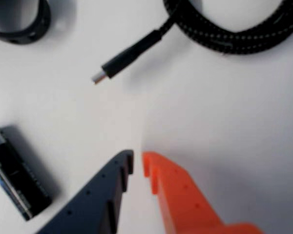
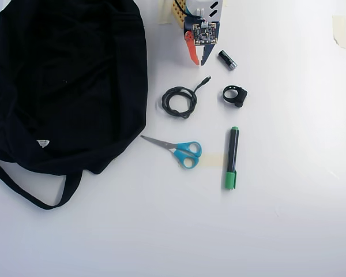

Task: Put the cable into the black bag

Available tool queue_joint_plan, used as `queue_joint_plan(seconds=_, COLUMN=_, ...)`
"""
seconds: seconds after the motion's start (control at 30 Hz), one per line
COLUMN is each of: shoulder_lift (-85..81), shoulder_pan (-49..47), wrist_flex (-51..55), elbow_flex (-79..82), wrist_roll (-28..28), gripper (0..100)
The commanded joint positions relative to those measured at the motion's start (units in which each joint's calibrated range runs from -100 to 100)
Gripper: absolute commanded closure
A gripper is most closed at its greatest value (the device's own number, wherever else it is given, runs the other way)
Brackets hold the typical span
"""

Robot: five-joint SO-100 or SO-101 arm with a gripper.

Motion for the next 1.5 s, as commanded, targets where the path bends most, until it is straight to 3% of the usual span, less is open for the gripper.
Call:
queue_joint_plan(seconds=0.0, shoulder_lift=-0.66, shoulder_pan=0.17, wrist_flex=0.18, elbow_flex=2.28, wrist_roll=-0.13, gripper=98)
queue_joint_plan(seconds=1.17, shoulder_lift=-0.66, shoulder_pan=-0.21, wrist_flex=-0.43, elbow_flex=2.19, wrist_roll=0.34, gripper=97)
queue_joint_plan(seconds=1.3, shoulder_lift=0.00, shoulder_pan=-0.43, wrist_flex=-9.13, elbow_flex=2.19, wrist_roll=0.40, gripper=97)
queue_joint_plan(seconds=1.47, shoulder_lift=6.89, shoulder_pan=-2.08, wrist_flex=-28.68, elbow_flex=1.47, wrist_roll=0.40, gripper=97)
